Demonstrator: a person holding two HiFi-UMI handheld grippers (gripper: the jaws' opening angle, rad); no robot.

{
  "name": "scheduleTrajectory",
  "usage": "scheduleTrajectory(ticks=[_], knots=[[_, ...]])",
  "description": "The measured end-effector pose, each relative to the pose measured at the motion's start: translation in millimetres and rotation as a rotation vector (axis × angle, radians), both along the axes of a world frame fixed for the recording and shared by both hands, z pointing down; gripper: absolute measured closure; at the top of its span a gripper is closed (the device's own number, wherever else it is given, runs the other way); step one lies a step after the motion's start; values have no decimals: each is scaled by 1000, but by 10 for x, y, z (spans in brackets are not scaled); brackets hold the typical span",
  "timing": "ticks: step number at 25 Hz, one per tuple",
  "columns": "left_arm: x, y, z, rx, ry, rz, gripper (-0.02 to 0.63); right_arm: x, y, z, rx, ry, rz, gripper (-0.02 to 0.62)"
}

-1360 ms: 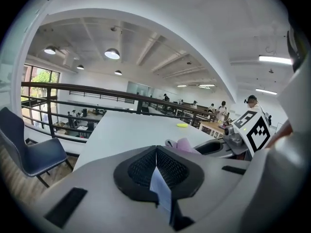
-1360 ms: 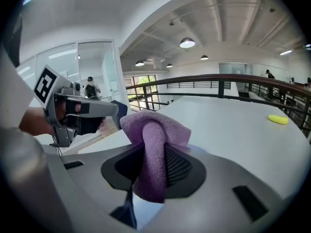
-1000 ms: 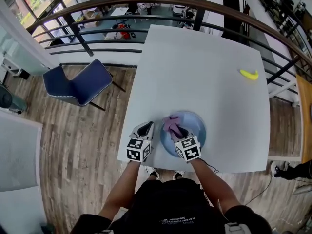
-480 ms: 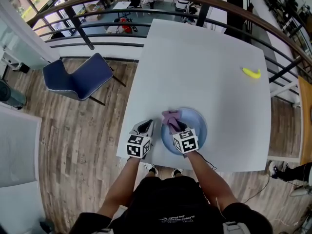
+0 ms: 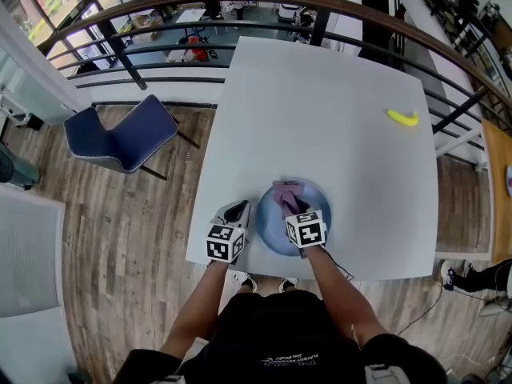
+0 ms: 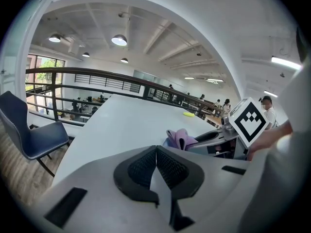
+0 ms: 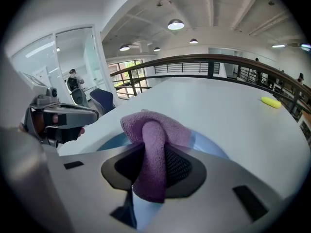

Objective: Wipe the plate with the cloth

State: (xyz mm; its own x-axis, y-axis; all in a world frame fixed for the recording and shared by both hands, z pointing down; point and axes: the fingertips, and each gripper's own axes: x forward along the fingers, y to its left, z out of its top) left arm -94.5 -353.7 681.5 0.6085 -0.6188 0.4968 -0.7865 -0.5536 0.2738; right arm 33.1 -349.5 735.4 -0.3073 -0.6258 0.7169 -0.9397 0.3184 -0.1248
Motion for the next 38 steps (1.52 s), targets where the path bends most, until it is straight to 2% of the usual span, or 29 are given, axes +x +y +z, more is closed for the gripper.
scheduleTrajectory(ticks=[8, 21, 28, 38], knots=[[152, 16, -25, 2, 14, 32, 594, 378, 79, 38, -33, 77, 94, 480], [134, 0, -8, -9, 18, 28, 594, 535, 205, 20, -45, 95, 130, 480], [-52, 36, 32, -21, 7, -7, 594, 225, 191, -75, -5, 98, 38, 480], [-272, 141, 38, -35, 6, -48, 594, -532, 330, -153, 1, 50, -147, 480]])
